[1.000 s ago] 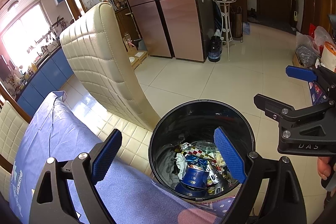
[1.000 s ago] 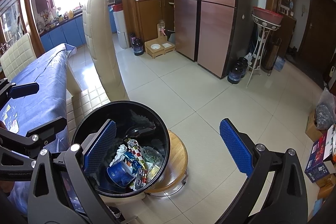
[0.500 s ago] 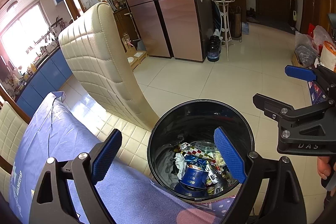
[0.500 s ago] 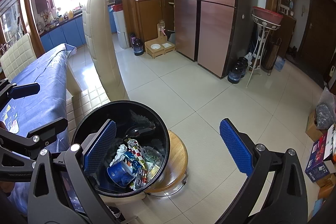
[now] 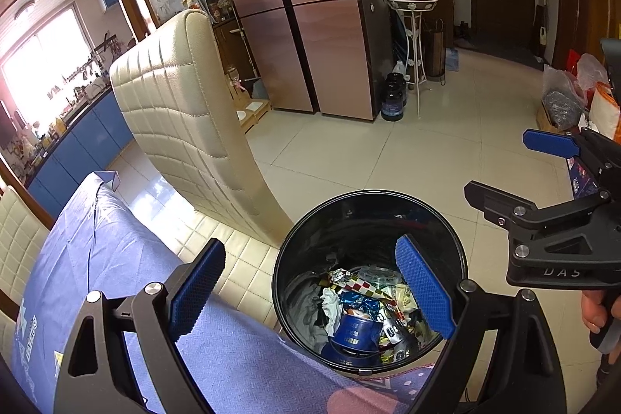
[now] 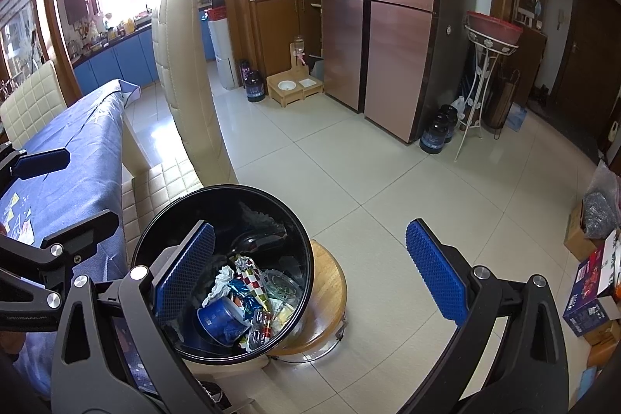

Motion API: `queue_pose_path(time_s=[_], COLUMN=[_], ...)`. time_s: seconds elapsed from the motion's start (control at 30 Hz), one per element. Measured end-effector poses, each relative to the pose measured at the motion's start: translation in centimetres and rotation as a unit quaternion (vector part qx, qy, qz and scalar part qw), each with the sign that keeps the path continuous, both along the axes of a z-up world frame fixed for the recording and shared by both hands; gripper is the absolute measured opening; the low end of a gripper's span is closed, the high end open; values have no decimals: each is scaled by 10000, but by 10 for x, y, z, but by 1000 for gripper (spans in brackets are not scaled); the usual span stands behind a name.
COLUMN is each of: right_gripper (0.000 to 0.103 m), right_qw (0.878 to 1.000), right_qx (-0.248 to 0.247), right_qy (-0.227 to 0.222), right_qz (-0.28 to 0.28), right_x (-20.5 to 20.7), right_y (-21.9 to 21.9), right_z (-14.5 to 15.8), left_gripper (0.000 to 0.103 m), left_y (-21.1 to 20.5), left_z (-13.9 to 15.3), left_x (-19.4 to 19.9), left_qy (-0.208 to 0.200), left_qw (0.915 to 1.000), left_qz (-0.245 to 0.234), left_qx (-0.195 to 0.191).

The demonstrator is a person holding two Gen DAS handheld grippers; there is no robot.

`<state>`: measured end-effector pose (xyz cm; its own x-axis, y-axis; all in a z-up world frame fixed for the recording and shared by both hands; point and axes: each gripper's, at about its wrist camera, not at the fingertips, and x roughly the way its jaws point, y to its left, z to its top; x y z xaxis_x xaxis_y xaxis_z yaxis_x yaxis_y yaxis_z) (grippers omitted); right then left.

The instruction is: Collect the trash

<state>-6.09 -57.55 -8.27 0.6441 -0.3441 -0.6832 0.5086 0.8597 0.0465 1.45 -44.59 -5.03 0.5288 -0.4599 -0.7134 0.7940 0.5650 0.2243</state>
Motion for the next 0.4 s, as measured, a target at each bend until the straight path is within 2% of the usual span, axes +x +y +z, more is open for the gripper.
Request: queue_pose_path(time_s=[0.4], right_gripper=[98], right_qw=[10000], right_qx=[3], right_qy=[3], right_qz=[4], right_x=[0], right_y=[0], right_z=[-1], left_gripper=[87], left_y=[1], left_z=[-2], left_x=[1], left_qy=[55], left_qw=[9999], left_qz=[39], left_qx=[87])
